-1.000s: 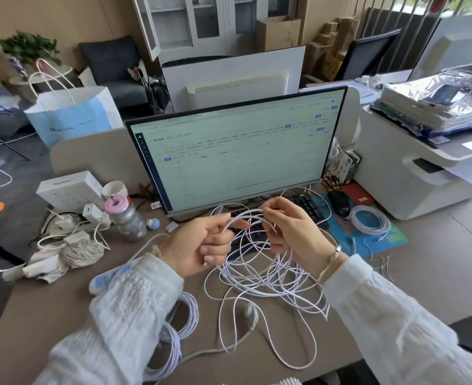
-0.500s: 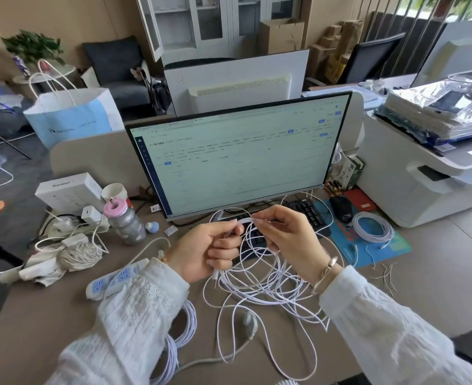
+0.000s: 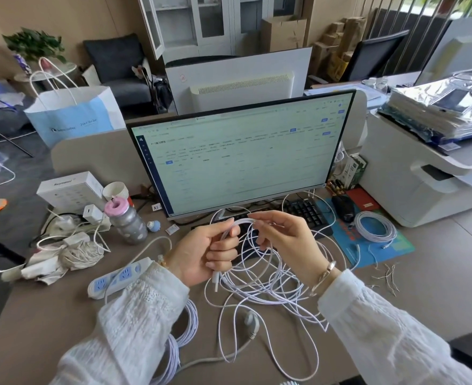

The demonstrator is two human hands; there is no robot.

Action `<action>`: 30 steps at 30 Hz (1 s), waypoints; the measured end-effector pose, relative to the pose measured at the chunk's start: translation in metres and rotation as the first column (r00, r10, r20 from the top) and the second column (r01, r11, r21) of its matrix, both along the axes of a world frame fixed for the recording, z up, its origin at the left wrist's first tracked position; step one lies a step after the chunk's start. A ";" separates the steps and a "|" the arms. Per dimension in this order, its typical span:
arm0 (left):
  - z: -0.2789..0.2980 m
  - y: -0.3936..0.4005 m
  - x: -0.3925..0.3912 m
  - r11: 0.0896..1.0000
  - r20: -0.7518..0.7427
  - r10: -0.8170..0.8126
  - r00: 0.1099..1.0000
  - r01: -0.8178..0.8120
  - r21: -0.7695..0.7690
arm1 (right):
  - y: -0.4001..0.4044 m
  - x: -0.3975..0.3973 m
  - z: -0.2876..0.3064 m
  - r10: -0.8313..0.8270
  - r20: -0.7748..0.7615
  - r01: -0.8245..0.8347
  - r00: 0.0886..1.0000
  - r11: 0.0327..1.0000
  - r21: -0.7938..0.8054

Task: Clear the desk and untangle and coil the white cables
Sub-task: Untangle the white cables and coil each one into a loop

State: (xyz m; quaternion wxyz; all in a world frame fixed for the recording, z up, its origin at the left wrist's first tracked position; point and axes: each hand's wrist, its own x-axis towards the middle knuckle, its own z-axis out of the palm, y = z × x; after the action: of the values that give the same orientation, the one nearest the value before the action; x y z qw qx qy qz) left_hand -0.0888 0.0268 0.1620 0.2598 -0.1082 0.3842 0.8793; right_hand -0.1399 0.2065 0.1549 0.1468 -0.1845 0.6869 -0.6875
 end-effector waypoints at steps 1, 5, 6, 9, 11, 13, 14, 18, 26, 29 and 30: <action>0.000 0.000 0.000 1.000 0.000 0.015 1.000 -0.015 -0.004 | 0.000 0.000 0.000 0.006 0.037 -0.005 0.999 1.000 -0.024; 0.000 -0.006 -0.001 0.999 -0.004 0.041 0.999 -0.041 0.027 | 0.000 -0.001 -0.005 -0.001 0.086 0.003 0.996 1.000 -0.025; 0.001 -0.007 -0.001 0.998 -0.007 0.051 0.999 -0.051 0.031 | 0.000 -0.001 -0.007 -0.001 0.094 0.002 0.996 1.000 -0.016; 0.002 -0.008 -0.003 0.994 -0.014 0.104 0.994 -0.105 -0.030 | -0.001 0.002 -0.012 0.012 0.125 -0.009 0.992 1.000 -0.022; 0.002 -0.008 -0.003 0.990 -0.022 0.127 0.992 -0.128 -0.052 | -0.003 0.003 -0.013 0.021 0.134 -0.018 0.991 0.999 -0.028; 0.002 -0.009 -0.003 0.987 -0.019 0.153 0.988 -0.154 -0.048 | -0.005 0.003 -0.014 0.026 0.141 -0.022 0.990 0.999 -0.026; 0.002 -0.010 -0.003 0.985 -0.019 0.170 0.985 -0.170 -0.039 | -0.006 0.003 -0.015 0.032 0.152 -0.029 0.988 0.999 -0.024; 0.007 -0.016 -0.006 0.965 -0.035 0.261 0.965 -0.261 0.002 | -0.007 0.006 -0.029 0.146 0.222 -0.165 0.964 0.984 0.071; 0.018 -0.041 -0.006 0.914 -0.079 0.405 0.911 -0.402 0.046 | 0.005 -0.001 -0.082 0.355 0.037 -0.281 0.934 0.670 0.687; 0.021 -0.050 -0.002 0.899 -0.089 0.438 0.895 -0.436 0.047 | 0.021 -0.010 -0.087 0.238 0.257 -0.344 0.937 0.766 0.544; 0.022 -0.052 -0.001 0.894 -0.090 0.447 0.890 -0.445 0.046 | 0.025 -0.012 -0.086 0.181 0.354 -0.330 0.918 0.842 0.426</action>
State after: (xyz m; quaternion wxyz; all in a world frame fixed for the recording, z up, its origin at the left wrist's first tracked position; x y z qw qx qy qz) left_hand -0.0897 -0.0251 0.1836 0.0331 -0.1471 0.3508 0.9243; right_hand -0.1522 0.2319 0.0693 0.3815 -0.1269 0.7731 -0.4906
